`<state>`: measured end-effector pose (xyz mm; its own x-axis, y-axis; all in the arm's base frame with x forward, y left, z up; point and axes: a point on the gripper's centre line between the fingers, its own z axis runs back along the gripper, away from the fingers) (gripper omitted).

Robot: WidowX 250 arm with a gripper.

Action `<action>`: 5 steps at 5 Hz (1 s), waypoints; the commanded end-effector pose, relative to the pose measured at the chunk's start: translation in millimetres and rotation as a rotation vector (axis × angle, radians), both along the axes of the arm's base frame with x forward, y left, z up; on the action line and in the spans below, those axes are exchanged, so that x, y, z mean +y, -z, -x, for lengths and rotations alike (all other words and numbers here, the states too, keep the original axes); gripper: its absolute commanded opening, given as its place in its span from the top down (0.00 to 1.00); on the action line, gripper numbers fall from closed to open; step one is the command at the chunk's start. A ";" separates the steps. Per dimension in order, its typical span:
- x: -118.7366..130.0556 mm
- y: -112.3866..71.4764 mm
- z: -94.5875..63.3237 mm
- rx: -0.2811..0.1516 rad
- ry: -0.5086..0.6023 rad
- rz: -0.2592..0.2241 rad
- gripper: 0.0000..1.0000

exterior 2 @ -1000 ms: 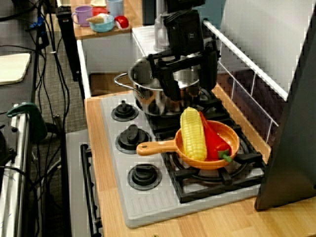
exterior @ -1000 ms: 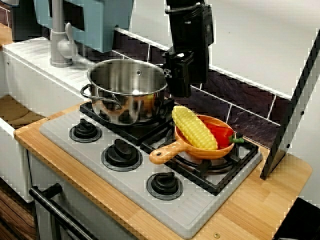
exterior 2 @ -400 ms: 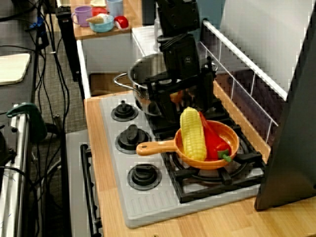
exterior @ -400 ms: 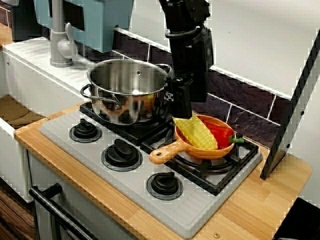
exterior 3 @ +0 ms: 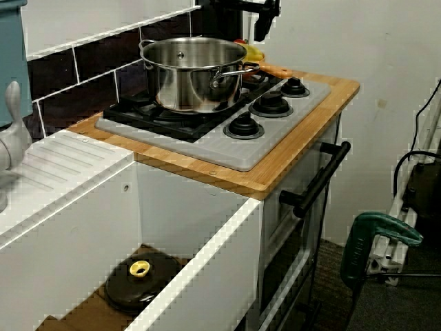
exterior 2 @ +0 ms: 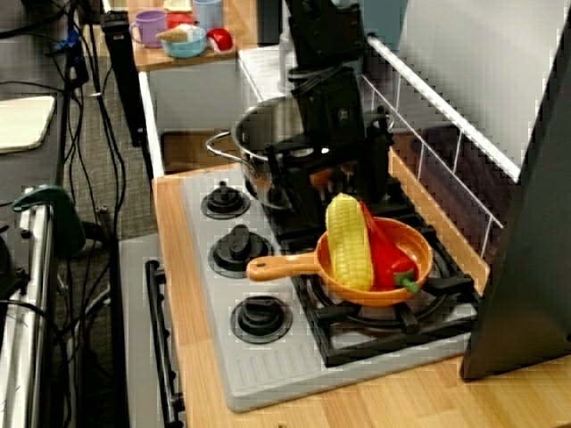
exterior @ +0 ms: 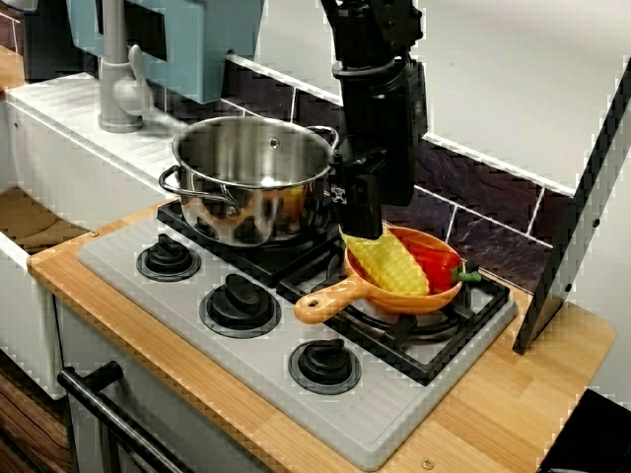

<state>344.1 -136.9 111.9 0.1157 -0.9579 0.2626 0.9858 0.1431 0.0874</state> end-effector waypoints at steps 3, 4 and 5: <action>-4.4 1.6 -5.2 -0.029 -0.032 -0.005 0.00; -4.0 2.6 -5.7 -0.018 -0.031 -0.010 0.00; -3.0 2.5 -5.9 -0.013 -0.017 -0.012 0.00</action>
<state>347.8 -141.3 92.0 0.1398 -0.9622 0.2338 0.9857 0.1576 0.0594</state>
